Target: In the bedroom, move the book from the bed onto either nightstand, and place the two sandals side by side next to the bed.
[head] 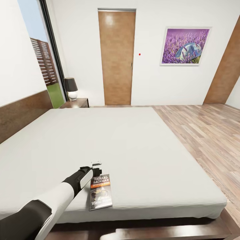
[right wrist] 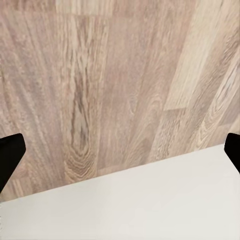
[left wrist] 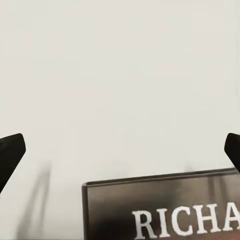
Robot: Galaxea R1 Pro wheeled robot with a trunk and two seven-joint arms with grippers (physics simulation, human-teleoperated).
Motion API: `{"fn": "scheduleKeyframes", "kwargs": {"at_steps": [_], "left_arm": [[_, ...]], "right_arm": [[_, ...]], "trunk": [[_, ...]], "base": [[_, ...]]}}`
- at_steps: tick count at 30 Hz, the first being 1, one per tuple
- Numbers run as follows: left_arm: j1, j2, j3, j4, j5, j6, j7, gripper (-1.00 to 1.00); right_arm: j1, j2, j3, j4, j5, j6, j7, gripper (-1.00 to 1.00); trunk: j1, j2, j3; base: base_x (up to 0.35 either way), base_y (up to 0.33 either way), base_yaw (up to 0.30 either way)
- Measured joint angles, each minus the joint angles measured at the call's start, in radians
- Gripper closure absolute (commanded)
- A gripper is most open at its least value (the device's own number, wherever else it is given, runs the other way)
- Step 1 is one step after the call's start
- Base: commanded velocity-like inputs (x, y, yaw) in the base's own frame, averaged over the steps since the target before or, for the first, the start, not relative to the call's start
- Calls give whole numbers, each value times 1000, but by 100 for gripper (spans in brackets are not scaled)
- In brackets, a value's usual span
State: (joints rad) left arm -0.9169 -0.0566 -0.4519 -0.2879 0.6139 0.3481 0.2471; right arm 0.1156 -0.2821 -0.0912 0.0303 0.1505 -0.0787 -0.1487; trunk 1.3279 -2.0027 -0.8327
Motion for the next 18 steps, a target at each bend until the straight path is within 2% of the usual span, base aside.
{"fn": "scheduleKeyframes", "kwargs": {"at_steps": [18], "left_arm": [[0,1,1,0,0,-1,-2,-100]], "right_arm": [[0,0,0,-1,0,0,0,-100]], "trunk": [[0,0,0]], "base": [[4,1,0]]}}
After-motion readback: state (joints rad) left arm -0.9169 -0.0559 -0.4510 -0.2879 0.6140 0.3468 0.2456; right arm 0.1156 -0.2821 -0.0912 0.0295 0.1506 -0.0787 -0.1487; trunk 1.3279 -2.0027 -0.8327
